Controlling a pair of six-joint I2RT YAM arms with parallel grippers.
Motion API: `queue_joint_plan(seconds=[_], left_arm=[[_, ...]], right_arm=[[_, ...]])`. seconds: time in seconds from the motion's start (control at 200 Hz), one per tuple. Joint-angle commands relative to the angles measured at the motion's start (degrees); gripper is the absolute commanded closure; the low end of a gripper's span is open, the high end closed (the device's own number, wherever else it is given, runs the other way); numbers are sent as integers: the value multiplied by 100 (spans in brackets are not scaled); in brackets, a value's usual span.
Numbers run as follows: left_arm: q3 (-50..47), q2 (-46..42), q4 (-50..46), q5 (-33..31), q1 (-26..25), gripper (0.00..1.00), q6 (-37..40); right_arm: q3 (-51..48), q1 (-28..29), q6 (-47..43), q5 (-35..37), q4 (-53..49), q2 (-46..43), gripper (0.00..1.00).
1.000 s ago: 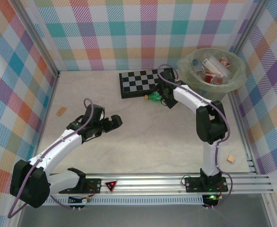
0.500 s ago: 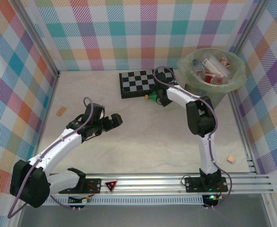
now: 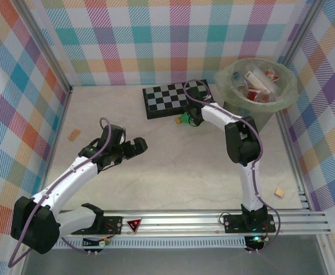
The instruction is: Put the plastic bottles in the bin
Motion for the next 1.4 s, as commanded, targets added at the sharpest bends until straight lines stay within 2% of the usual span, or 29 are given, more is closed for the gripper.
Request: queue_joint_plan(seconds=[0.0,0.175,0.285,0.345,0.45,0.5,0.665,0.76,0.89,1.12,1.395], left_arm=[[65,-38,-30,-37,55,0,34],[51,19,62,-10,55,0,28],[35,34,74,-7,55,0,11],[33,34,80,-16,55,0,9],[25,35,95,-19,55,0,-24],[32,45,89,-19,55,0,-29],[51,-3,82,-10,53,0,-55],[17,-8,95,-29,50,0,-55],[16,35,145,22,46,0,-50],[108,-65,35,14,48,0,19],[25,-192,64,34,46,0,-33]], right_arm=[[-147,17,-473,-22,-107,-721,50],[-601,70,-1127,-130,-82,-1567,52],[-583,81,-1951,-267,-281,-2099,54],[-418,74,-2627,-496,-548,-2352,56],[-87,78,-4198,-1283,-1076,-2843,53],[3,78,-4870,-1488,-1295,-3109,54],[918,-52,-6432,-1045,-2653,-3575,56],[1251,-243,-7047,-568,-2916,-3746,57],[1557,-788,-7541,-87,-2966,-3825,57],[1658,-1953,-8053,958,-2277,-3659,56],[1533,-2768,-8060,1177,-1189,-2967,54]])
